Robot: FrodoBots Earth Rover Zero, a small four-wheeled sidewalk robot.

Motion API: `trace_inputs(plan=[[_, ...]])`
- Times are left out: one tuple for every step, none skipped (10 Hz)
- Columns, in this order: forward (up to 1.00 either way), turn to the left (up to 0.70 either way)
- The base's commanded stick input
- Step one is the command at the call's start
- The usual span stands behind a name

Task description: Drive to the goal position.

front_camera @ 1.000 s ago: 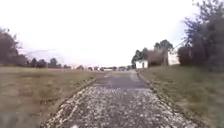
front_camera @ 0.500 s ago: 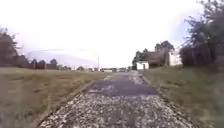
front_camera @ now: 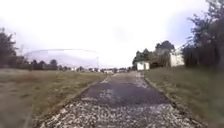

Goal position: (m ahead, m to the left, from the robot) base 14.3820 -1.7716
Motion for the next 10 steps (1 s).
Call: trace_inputs(plan=[[0.99, 0.0], [0.99, -0.12], [0.99, -0.28], [0.99, -0.33], [0.99, -0.34], [0.99, -0.15], [0.99, -0.06], [0.99, 0.0], [0.99, 0.0], [0.99, 0.0]])
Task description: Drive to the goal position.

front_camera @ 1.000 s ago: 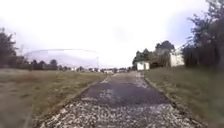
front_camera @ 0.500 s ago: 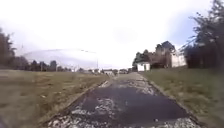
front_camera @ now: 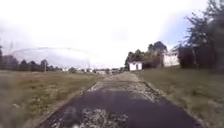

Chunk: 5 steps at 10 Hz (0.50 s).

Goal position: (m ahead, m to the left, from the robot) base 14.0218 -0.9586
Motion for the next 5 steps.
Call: trace_inputs(plan=[[0.99, 0.0], [0.99, 0.0], [0.99, 0.0], [0.99, 0.0], [0.99, 0.0]])
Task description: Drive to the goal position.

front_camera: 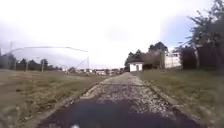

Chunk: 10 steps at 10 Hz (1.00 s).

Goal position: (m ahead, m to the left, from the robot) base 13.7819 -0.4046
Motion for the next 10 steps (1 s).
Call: trace_inputs(plan=[[0.99, 0.0], [0.99, 0.0], [0.99, 0.0], [0.99, -0.03], [0.99, -0.13], [0.99, -0.25], [0.99, -0.38], [0.99, -0.32], [0.99, -0.22], [0.99, -0.07]])
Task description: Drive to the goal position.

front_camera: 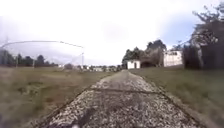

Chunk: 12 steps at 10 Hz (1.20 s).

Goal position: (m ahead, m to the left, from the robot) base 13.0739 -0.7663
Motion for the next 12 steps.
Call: trace_inputs(plan=[[0.99, 0.0], [0.99, 0.0], [0.99, 0.0], [0.99, 0.0], [0.99, 0.0], [0.99, 0.0], [0.99, 0.0], [0.99, 0.0], [0.99, 0.0], [0.99, 0.0], [0.99, 0.0], [0.99, 0.0]])
